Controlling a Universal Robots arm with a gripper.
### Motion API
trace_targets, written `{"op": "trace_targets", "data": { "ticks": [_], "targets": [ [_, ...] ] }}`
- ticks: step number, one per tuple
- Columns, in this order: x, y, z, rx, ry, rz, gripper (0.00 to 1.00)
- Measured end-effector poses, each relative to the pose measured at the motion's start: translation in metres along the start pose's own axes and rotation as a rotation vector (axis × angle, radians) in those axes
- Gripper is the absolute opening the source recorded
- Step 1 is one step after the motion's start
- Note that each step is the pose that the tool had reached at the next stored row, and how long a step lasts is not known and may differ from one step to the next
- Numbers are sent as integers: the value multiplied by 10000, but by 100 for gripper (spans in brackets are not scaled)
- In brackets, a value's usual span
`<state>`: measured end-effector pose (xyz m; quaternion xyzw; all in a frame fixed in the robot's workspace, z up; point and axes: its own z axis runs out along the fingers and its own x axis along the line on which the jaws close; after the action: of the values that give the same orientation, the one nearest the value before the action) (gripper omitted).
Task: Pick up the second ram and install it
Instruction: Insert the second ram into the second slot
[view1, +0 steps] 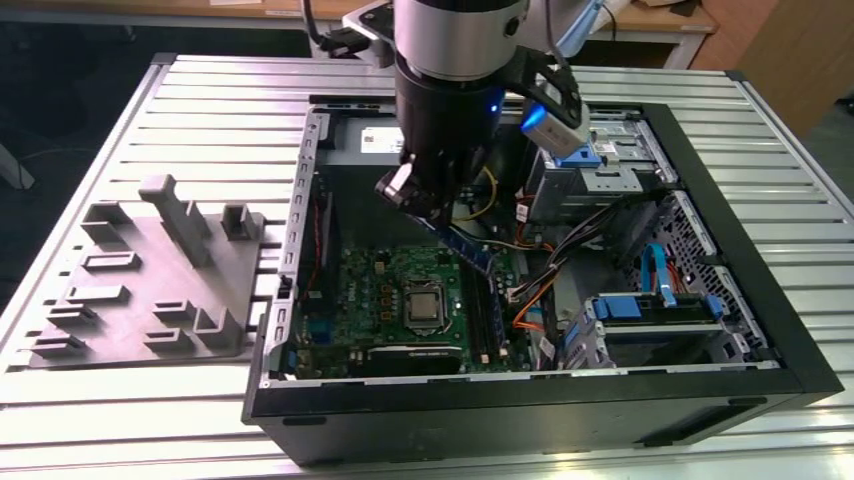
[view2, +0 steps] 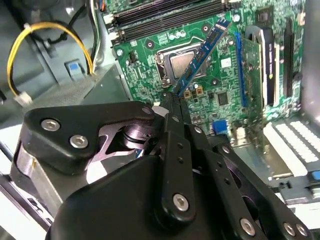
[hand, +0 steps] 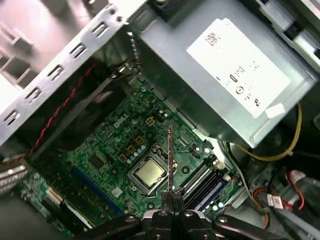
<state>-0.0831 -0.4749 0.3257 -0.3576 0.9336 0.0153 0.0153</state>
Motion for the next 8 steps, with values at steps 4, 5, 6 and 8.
{"op": "trace_targets", "data": {
  "ticks": [4,5,6,8],
  "targets": [
    [0,0,12,29,-13,719,11],
    [1,0,15,36,-16,898,11],
    [1,0,19,44,-19,1093,11],
    [1,0,25,57,-25,1447,11]
  ]
}}
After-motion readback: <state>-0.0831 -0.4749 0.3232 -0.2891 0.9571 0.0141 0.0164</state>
